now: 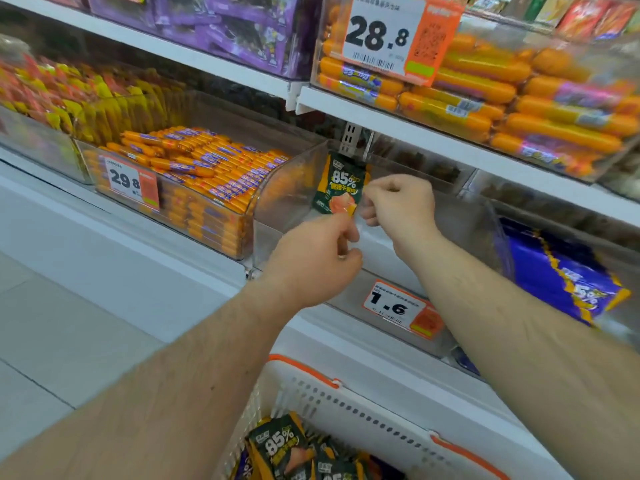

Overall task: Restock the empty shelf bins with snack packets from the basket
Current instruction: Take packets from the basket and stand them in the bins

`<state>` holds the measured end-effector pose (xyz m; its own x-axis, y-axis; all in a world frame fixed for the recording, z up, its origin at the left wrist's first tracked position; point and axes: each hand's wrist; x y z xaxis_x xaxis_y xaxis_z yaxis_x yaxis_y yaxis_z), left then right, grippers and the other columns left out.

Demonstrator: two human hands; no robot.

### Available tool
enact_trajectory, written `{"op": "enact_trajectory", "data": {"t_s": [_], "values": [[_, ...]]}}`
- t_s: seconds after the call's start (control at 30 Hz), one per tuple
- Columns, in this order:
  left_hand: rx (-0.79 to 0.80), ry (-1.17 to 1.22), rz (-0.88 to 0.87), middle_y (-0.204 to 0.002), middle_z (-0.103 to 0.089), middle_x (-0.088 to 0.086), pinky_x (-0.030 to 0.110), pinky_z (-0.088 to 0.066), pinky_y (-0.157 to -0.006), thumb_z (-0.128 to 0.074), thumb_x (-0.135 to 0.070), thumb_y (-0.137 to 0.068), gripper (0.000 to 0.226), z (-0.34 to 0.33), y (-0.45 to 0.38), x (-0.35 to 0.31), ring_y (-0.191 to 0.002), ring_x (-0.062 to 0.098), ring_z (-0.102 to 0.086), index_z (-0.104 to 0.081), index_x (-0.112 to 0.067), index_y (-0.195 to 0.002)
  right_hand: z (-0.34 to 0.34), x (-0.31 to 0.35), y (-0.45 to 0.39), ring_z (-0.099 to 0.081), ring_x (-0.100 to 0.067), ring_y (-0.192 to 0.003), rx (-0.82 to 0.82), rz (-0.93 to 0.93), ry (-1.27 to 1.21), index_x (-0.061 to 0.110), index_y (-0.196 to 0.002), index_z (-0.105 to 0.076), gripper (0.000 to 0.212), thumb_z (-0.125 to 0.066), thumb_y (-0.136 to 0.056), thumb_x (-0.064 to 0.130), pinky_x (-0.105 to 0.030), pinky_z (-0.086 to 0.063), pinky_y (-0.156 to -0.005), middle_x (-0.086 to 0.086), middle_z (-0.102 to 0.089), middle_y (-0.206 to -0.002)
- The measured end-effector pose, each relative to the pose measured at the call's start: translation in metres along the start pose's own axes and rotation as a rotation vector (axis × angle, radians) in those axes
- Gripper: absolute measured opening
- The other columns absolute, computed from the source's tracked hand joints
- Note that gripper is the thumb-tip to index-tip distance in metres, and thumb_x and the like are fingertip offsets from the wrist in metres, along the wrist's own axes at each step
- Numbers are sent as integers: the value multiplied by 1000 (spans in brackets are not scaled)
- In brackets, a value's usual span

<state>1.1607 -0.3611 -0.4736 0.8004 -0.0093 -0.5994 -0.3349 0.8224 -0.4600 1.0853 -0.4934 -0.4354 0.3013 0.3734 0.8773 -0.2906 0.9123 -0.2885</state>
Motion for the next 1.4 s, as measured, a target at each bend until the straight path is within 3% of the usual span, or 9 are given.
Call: {"op": "enact_trajectory", "data": {"t_s": [0.17, 0.27, 0.43, 0.57, 0.67, 0.8, 1.03, 1.23, 1.4], "values": [[629, -118, 84, -99, -64, -8, 21, -42, -77, -62, -26, -89, 20, -13, 31, 1, -94, 14, -59, -67, -23, -107, 30, -12, 67, -59, -16, -53, -30, 421, 25, 35, -65, -64, 26, -65, -81, 15, -26, -50, -54, 9, -62, -59], [755, -156, 67, -110, -66, -6, 24, -46, -88, -61, -25, -89, 23, -18, 46, 1, -104, 14, -60, -68, -23, -111, 35, -48, 104, -50, -5, -52, -70, 508, 67, 20, -73, -71, 12, -63, -79, 14, -20, -44, -54, 3, -63, -65], [989, -310, 40, -124, -62, -2, 35, -45, -99, -57, -31, -93, 32, -27, 54, -5, -114, 20, -56, -63, -18, -121, 26, -137, 168, -53, -2, -55, 278, 151, 252, 16, -75, -71, 15, -63, -87, 11, -15, -39, -56, 14, -59, -61], [1237, -444, 91, -138, -51, -3, 35, -41, -100, -51, -43, -97, 47, -33, 59, -3, -122, 20, -51, -51, -19, -138, 9, -222, 203, -61, -22, -75, 630, -156, 625, 15, -82, -67, 18, -55, -92, 24, -37, -51, -68, -3, -67, -81], [1230, -426, 122, -142, -49, -2, 34, -40, -101, -50, -43, -98, 49, -34, 57, -3, -125, 20, -49, -48, -19, -141, 5, -271, 221, -63, -26, -84, 781, -352, 727, 17, -92, -61, 10, -62, -87, 26, -37, -54, -66, -5, -63, -92], [1181, -407, 140, -144, -47, -3, 34, -38, -106, -51, -43, -98, 50, -34, 53, -2, -129, 19, -46, -46, -20, -142, 10, -304, 239, -65, -19, -87, 848, -610, 646, 22, -136, -48, 54, -70, -87, 24, -32, -55, -65, -7, -61, -118], [1198, -395, 131, -139, -52, -3, 40, -40, -108, -51, -41, -98, 47, -33, 50, -2, -125, 20, -50, -52, -18, -138, 11, -309, 241, -48, -16, -73, 753, -588, 729, 21, -82, -48, 19, -66, -90, 22, -30, -43, -65, 0, -51, -84], [1175, -394, 145, -138, -54, 1, 39, -40, -107, -49, -40, -99, 46, -28, 47, 2, -124, 21, -52, -54, -13, -136, 13, -252, 218, -53, -18, -67, 925, -481, 574, 21, -84, -49, 15, -59, -96, 22, -28, -45, -58, -2, -52, -80], [1091, -393, 235, -140, -52, -2, 36, -41, -106, -60, -47, -92, 57, -18, 42, 21, -124, 19, -51, -51, -17, -139, 26, -187, 181, -58, -24, -65, 809, -289, 513, 22, -80, -45, 20, -55, -97, 19, -29, -42, -58, -4, -53, -72]]}}
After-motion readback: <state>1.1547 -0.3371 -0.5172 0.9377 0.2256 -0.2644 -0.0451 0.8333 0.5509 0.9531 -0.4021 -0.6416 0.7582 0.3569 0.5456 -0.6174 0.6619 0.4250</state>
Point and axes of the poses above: each hand's wrist, its own y-axis away from the middle knuckle, its own z-axis out of the back of the hand, x = y × z
